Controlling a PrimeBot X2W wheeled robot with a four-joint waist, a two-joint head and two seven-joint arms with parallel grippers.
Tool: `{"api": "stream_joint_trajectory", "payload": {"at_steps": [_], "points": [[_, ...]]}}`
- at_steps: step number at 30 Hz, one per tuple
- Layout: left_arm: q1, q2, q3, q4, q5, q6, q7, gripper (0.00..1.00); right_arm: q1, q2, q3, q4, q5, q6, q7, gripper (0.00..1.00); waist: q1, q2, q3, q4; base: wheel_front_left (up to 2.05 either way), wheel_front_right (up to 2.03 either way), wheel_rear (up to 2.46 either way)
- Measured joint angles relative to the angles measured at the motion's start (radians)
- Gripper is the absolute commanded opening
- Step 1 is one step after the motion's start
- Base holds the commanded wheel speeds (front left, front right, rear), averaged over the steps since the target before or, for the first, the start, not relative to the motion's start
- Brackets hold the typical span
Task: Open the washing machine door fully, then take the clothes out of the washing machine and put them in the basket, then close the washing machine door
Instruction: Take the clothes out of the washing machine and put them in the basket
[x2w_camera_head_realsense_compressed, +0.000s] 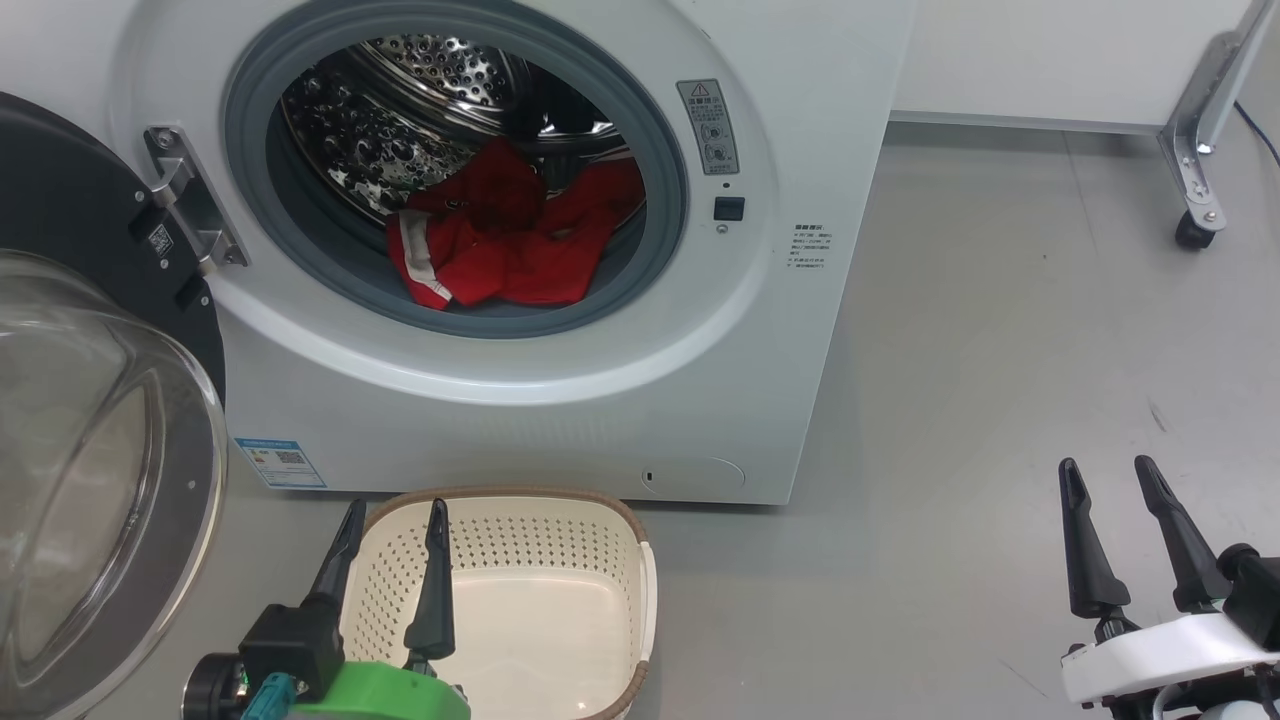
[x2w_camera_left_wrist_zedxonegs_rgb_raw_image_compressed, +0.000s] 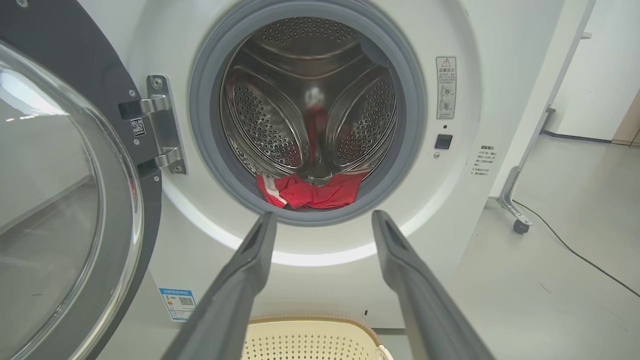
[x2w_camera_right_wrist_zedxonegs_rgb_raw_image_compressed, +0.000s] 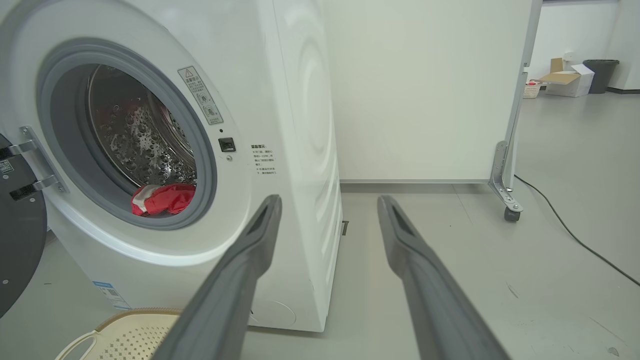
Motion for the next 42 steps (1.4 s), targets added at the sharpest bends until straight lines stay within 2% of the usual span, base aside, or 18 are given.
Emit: {"api": "stream_joint_trajectory", "payload": {"at_steps": [17, 30, 42], "points": [[0.000, 0.000, -0.007, 0.002, 0.002, 0.000, 0.000, 1.00, 0.000, 0.000, 0.001, -0.001, 0.000, 0.004, 0.000, 1.00, 0.0000, 0.0000, 0.014, -0.008, 0.00, 0.00, 0.00], [-0.014, 0.001, -0.006, -0.015, 0.037, 0.016, 0.012, 1.00, -0.006, -0.035, 0.013, -0.020, -0.003, 0.013, 0.000, 1.00, 0.0000, 0.0000, 0.103, -0.060, 0.00, 0.00, 0.00], [-0.211, 0.013, 0.030, -0.022, 0.093, 0.028, 0.102, 1.00, -0.083, -0.046, 0.023, -0.035, 0.012, 0.022, 0.000, 1.00, 0.0000, 0.0000, 0.234, -0.149, 0.00, 0.00, 0.00]]}}
